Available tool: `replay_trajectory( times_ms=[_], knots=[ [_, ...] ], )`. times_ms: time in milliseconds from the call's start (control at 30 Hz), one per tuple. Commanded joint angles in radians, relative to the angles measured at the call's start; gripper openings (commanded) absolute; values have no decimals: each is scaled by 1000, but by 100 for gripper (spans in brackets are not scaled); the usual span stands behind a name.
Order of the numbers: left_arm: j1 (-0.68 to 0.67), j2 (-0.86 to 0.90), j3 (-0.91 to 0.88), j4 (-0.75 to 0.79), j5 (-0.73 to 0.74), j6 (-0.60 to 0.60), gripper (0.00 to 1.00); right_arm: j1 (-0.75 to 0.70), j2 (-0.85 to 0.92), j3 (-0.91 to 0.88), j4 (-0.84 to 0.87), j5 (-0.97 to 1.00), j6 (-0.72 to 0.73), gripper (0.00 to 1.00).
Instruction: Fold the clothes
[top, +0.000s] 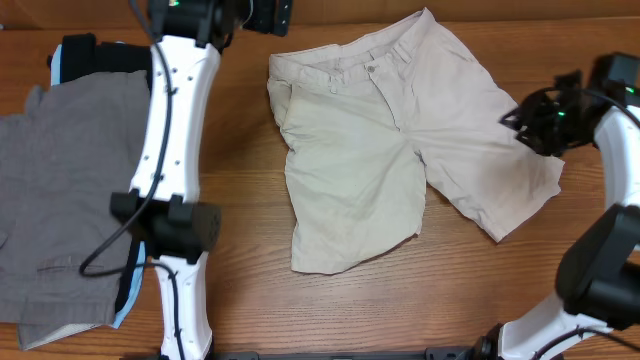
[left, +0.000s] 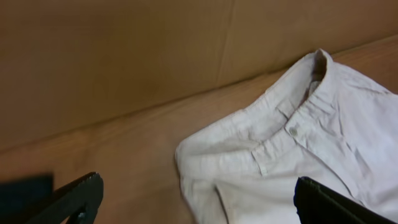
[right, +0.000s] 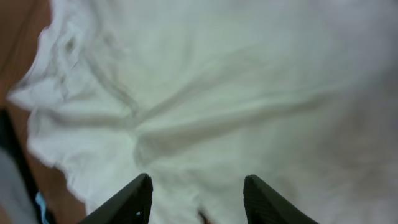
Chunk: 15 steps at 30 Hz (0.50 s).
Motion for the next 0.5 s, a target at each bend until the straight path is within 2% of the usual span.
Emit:
replay_trajectory(
  times_ms=[0, 267, 467],
  knots=[
    [21, 115, -6, 76, 61, 35, 100, 89, -44, 26, -44, -35, -31, 51],
    [46, 317, -6, 132, 134, 34, 100, 312, -44, 13, -65, 100, 29, 50],
    [47, 389, -6, 127, 132, 35, 100, 382, -44, 13, -106, 139, 59, 50]
  ],
)
